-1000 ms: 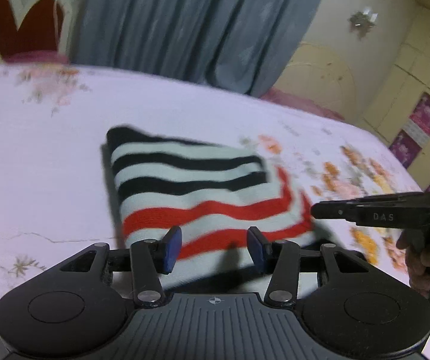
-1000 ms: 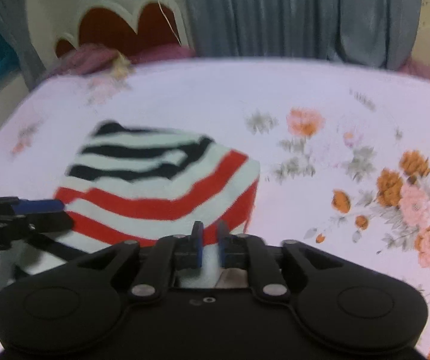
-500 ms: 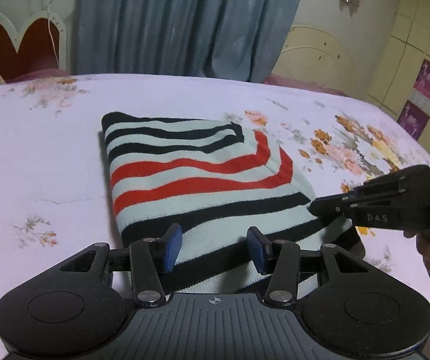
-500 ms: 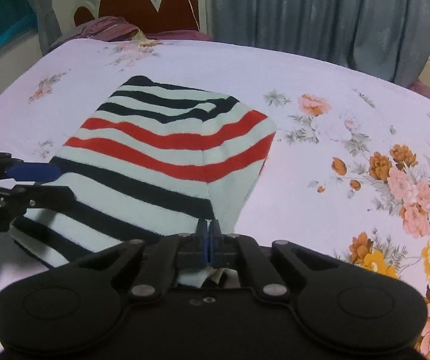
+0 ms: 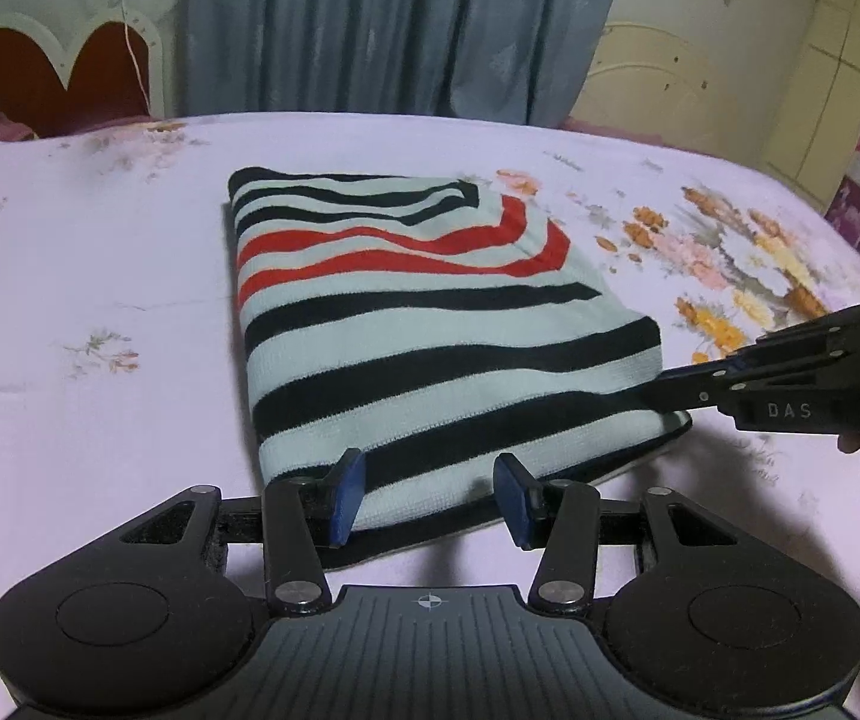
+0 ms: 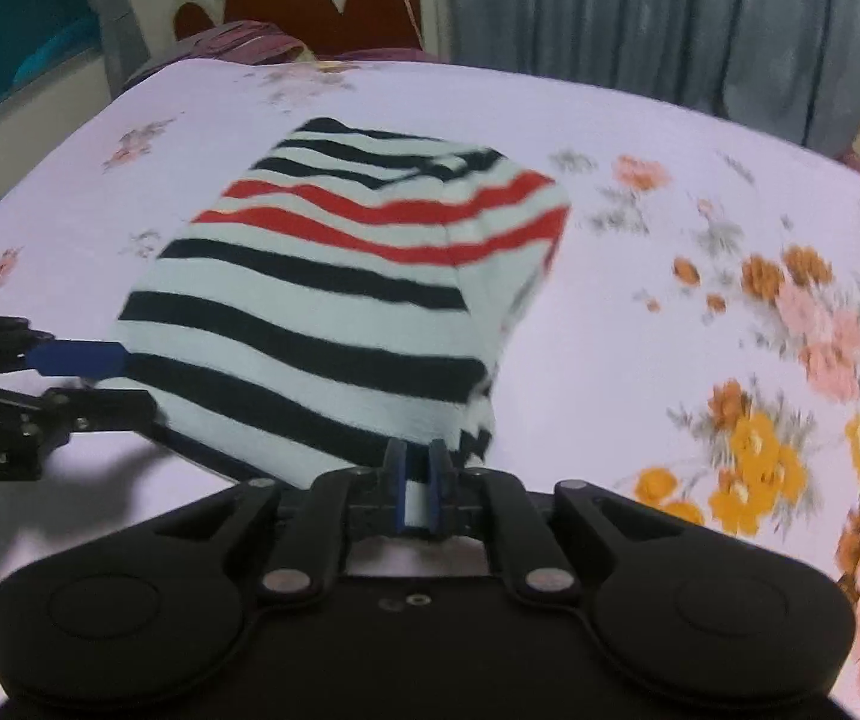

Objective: Fold small clothes

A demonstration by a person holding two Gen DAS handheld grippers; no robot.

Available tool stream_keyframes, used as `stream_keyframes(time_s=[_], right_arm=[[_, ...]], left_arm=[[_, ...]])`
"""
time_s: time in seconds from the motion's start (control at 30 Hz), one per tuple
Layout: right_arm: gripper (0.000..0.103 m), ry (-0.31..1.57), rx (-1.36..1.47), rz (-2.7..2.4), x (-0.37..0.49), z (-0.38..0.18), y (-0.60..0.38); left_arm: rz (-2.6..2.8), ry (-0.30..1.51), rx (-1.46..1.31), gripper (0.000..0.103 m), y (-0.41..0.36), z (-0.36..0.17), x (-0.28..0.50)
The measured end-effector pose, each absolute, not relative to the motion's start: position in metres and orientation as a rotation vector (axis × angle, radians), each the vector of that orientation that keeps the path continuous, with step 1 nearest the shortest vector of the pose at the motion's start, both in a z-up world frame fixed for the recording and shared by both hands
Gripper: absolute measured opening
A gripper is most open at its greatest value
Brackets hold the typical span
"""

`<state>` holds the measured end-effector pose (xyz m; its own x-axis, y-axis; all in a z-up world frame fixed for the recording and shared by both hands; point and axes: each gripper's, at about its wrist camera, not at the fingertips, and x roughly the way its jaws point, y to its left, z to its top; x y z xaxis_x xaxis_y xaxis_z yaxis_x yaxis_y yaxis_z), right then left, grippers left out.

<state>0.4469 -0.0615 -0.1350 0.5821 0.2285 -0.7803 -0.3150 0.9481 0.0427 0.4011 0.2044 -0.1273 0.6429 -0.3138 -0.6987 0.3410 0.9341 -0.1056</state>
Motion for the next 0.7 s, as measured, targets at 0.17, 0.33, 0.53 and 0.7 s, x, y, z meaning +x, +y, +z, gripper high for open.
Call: stream_keyframes(time_s=[0.17,0.33,0.53,0.7], right_arm=[[0.013,0.898,-0.026,0.279,0.444,-0.143,-0.076],[0.010,0.845,0.063,0.295,0.430,-0.125,-0.089],[0.015,0.763,0.068,0.322,0.394,-0.094,-0.098],[0.016,0.727,0.075,0.337,0.366,-0.077,-0.107]], left_arm=[[-0.341,0.785,0.057,0.048,0.201,-0.130,0.396],[-0.297,0.751,0.040,0.048,0.201,-0.117,0.385],[-0.256,0.703,0.017,0.048,0.197,-0.099,0.350],[-0.244,0.682,0.032,0.048,0.179,-0.090,0.320]])
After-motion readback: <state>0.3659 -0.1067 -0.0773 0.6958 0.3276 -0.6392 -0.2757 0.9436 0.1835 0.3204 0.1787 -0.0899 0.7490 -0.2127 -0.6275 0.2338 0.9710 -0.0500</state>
